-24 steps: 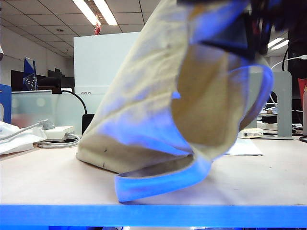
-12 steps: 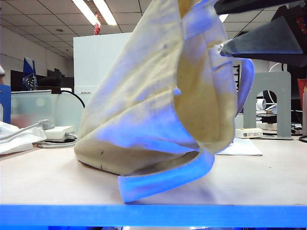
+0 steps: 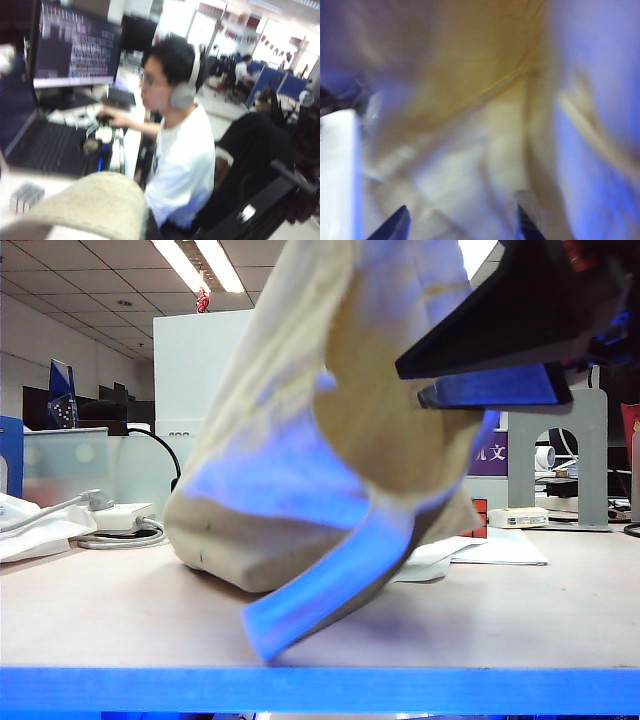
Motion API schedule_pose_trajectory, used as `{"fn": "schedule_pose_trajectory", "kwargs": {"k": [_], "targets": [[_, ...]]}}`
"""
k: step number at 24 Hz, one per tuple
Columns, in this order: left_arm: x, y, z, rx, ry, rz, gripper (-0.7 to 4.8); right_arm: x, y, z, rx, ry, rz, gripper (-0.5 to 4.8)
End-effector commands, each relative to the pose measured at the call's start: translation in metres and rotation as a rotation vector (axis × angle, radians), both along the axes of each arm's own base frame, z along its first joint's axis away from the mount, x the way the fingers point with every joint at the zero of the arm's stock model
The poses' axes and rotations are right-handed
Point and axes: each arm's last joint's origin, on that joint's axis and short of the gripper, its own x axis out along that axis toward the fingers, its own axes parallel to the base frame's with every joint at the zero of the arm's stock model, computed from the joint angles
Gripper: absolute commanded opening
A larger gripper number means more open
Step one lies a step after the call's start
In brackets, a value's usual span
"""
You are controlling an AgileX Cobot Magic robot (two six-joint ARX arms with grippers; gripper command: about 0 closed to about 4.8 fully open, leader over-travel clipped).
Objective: Take the glasses case out of the canvas bag and put it on the table.
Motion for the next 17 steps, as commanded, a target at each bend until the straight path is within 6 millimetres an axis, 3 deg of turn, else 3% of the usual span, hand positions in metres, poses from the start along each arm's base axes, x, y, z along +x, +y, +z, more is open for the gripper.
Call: {"fn": "schedule_pose_trajectory", "kwargs": {"k": [1, 7, 13, 15, 17], "targets": [[-0.010, 0.006, 0.018, -0.084, -0.062, -0.033, -0.06, 0.006, 0.007, 0.008, 0.069, -0.081, 0.017, 2.70], [-0.009, 0.006, 0.016, -0.069, -0.064, -0.093, -0.06, -0.002, 0.022, 0.009, 0.080, -0.074, 0.011, 2.64], [-0.017, 0.006, 0.013, -0.006, -0.009, -0.326, -0.06, 0.010, 0.027, -0.009, 0.015, -0.011, -0.054, 2.64], [-0.015, 0.005, 0.008, 0.027, 0.043, -0.313, -0.03, 0.012, 0.030, -0.006, 0.019, -0.010, -0.051, 2.64], [-0.008, 0.006, -0.001, 0.064, 0.088, -0.236, 1.55, 0.016, 0.035, 0.011, 0.057, -0.043, -0.008, 2.64]]}}
